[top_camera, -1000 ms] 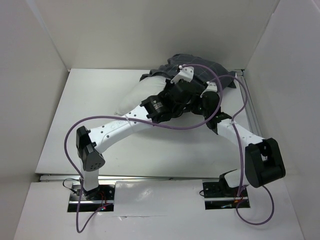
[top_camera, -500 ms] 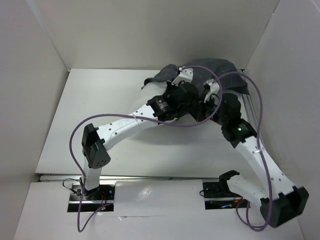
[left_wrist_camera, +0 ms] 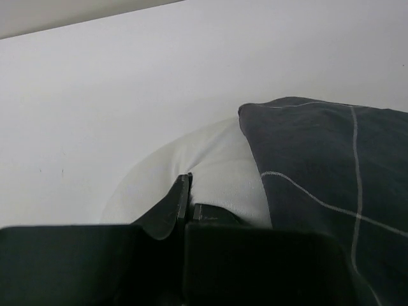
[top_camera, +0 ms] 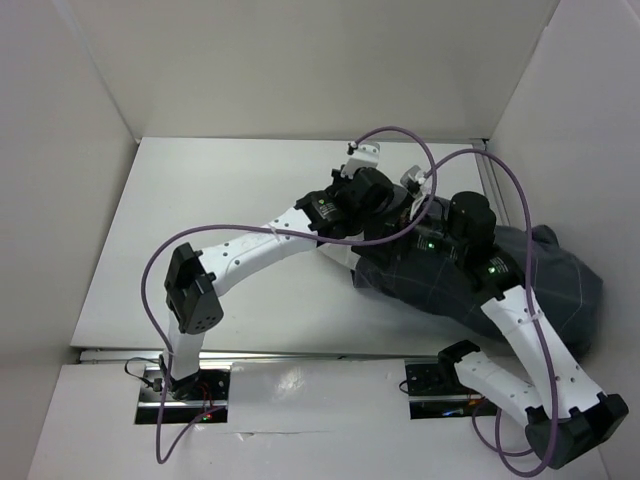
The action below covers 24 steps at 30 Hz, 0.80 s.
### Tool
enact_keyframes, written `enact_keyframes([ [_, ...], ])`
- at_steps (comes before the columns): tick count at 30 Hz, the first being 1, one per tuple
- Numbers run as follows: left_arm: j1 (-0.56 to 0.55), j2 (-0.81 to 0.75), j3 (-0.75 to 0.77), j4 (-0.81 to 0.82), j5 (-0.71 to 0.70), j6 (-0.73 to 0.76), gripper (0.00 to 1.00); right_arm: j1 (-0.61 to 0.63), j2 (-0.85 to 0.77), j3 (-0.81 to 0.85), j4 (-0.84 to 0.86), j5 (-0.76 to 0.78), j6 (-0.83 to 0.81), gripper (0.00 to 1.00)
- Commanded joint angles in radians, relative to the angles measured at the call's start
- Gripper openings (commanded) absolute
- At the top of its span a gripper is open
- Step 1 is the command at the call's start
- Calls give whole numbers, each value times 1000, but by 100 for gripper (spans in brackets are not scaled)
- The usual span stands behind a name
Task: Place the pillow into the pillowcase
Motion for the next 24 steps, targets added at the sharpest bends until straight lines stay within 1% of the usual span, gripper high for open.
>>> enact_keyframes([
  [1,31,-31,-24,26,2,-49,0,6,2,75,-44,32,24,100],
  [3,63,-31,-35,14,25,-61,0,6,2,87,-71,108,38,100],
  [4,63,-31,-35,14,35,-71,0,6,14,101,-87,185,47,100],
  [5,79,-31,-46,14,47,-71,0,6,14,122,-123,216,47,100],
  [9,125,-31,-46,-1,38,-80,0,6,45,164,-196,381,61,100],
  [11,146,-52,-78,-14,38,-101,0,6,45,178,-223,450,61,100],
  [14,210,-94,-149,-14,38,-126,0,6,54,187,-256,451,35,100],
  [16,270,-137,-181,-23,47,-140,0,6,54,198,-285,394,-2,100],
  [18,306,-157,-216,-23,84,-161,0,6,66,198,-297,353,-32,100],
  [19,330,-167,-216,-23,84,-161,0,6,103,189,-297,342,-46,100],
  [21,342,-167,-225,-34,84,-161,0,15,156,189,-297,355,-66,100],
  [22,343,-167,-225,-52,69,-161,0,15,233,189,-306,371,-66,100],
  [24,343,-180,-225,-83,47,-184,0,24,322,189,-297,399,-83,100],
])
